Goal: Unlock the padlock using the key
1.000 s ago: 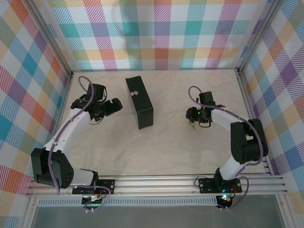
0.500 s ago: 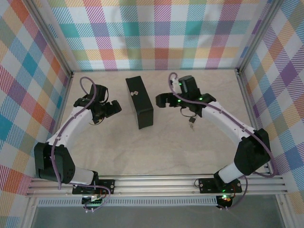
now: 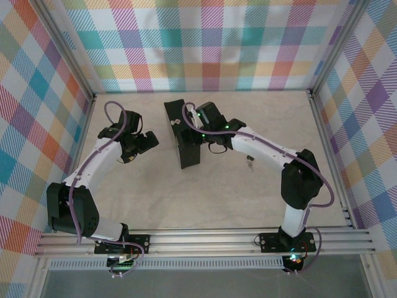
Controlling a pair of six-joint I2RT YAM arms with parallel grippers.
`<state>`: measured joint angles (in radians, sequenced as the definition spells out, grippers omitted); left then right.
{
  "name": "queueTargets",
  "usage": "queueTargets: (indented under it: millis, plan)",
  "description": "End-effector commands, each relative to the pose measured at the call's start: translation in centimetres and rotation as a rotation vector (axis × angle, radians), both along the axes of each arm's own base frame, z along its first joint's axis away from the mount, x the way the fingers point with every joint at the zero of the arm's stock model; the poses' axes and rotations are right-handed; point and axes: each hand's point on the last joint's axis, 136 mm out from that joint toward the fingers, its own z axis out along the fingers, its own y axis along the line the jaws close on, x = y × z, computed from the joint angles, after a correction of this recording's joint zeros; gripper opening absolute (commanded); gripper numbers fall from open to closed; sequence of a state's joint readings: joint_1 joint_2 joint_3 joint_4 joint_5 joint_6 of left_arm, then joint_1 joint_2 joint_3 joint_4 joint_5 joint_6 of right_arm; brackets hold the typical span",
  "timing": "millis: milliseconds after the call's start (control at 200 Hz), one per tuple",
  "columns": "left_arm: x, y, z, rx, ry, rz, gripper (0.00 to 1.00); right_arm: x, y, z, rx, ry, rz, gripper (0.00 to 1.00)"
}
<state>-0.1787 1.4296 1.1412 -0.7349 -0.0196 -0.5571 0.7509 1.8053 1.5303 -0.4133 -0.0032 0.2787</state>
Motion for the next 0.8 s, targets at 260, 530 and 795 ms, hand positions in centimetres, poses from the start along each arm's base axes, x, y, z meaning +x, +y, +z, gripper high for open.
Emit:
queueTargets:
  millis: [260, 530, 795]
  plan:
    - [-0.5, 0.2, 0.5, -0.013, 0.001, 0.001, 0.99, 0.0, 2.1, 2.5, 0.051, -0.036, 0.012, 1.0]
    - [-0.5, 0.2, 0.6, -0.014, -0.001, 0.0, 0.99, 0.0, 2.5, 0.5, -0.008, 0.012, 0.012, 1.0]
    - [-0.5, 0.0, 0.7, -0.02, 0.0, -0.013, 0.99, -0.2, 2.5, -2.1, -0.066, 0.044, 0.003, 1.0]
